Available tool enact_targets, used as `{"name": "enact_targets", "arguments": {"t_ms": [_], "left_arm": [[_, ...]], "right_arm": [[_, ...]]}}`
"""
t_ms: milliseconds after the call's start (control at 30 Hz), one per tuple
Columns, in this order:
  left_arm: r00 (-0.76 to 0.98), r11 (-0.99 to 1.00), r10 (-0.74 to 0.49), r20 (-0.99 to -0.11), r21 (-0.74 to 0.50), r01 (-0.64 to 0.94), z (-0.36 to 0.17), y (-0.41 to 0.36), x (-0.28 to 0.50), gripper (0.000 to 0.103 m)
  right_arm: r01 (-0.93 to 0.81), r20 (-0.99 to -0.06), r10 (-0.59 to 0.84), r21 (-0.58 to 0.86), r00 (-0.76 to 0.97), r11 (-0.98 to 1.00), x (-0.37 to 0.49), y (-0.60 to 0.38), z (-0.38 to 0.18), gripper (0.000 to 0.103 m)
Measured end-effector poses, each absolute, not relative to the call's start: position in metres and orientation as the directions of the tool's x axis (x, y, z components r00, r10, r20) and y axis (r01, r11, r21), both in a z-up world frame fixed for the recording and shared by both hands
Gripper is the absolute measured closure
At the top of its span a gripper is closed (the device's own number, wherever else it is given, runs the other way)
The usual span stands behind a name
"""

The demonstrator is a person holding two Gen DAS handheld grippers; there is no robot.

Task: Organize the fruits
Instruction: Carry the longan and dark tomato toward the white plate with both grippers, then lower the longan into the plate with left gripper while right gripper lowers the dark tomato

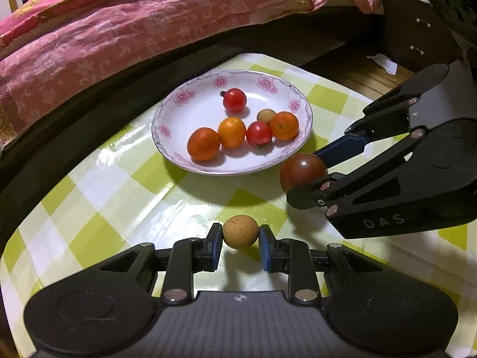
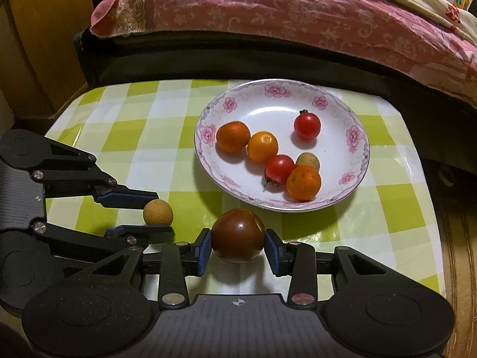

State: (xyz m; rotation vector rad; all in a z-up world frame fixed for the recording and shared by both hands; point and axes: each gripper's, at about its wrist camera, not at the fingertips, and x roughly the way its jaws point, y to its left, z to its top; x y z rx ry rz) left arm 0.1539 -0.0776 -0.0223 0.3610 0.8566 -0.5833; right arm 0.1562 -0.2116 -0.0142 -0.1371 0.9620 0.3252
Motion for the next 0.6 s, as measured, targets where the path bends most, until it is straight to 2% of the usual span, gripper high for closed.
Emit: {"name": "enact_targets", "arguments": {"t_ms": [600], "left_arm": [[0.572, 0.809, -0.347, -0.743, 0.072, 0.583, -0.004, -0.093, 0.18, 0.069]], "right_arm": [[-0.272, -0.77, 0.199, 0.034, 0.607, 0.962, 0.167, -0.224, 0.007, 0.069]]}}
